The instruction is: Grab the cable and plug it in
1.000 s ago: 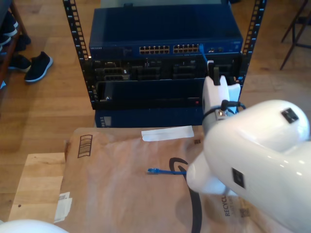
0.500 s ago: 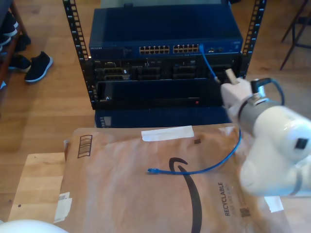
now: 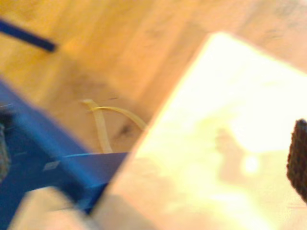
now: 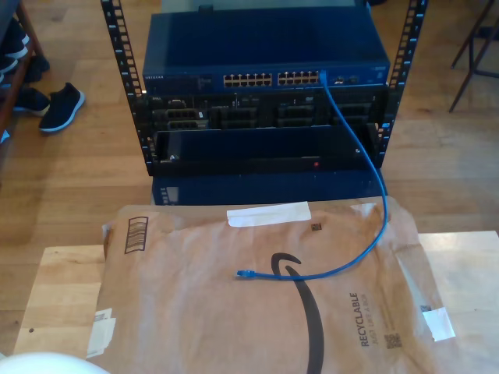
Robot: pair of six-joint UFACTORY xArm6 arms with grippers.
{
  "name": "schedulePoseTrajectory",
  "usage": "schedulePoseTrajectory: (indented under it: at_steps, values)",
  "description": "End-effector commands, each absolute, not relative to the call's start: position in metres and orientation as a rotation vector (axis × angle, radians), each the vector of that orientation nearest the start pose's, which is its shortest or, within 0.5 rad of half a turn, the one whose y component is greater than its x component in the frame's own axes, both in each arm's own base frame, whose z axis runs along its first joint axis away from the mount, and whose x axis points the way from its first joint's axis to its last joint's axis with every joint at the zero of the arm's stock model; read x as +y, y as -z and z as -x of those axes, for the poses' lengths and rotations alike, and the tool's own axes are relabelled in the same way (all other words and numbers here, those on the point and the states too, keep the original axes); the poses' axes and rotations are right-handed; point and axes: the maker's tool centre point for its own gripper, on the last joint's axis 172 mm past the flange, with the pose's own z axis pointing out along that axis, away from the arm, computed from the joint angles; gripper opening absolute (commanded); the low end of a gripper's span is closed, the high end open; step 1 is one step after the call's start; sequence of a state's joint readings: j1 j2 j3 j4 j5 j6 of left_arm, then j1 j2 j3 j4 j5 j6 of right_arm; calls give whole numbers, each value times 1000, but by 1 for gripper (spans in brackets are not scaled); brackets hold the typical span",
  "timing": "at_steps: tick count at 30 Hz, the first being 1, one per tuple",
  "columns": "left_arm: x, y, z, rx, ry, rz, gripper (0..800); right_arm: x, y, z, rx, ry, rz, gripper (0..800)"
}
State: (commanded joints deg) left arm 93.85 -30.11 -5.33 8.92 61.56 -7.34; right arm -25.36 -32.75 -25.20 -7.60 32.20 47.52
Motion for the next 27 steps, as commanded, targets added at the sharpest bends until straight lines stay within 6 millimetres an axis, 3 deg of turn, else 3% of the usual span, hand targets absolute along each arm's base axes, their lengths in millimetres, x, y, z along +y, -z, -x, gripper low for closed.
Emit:
schedulePoseTrajectory:
  at_steps: [3,5,8,13,17,21,24,27]
  values:
    - [114,-32,39,2106,600,-1926,800,-224,-193,-289,1911,474,2556,793]
    - [115,-32,39,2107,599,-1927,800,-233,-176,-239,1957,258,2597,793]
    - [116,-33,39,2108,598,-1928,800,-237,-160,-191,1976,71,2607,793]
    - [115,-32,39,2107,599,-1927,800,-272,-155,-96,1989,-137,2671,794]
    - [115,-32,39,2108,599,-1925,800,-266,-140,-53,1924,-244,2653,796]
    - [115,-32,39,2107,599,-1927,800,-239,-120,-35,1900,-373,2611,797]
    - [115,-32,39,2107,599,-1927,800,-223,-104,-10,1968,-434,2503,797]
    - [115,-32,39,2108,599,-1925,800,-206,-89,-4,1975,-460,2451,798]
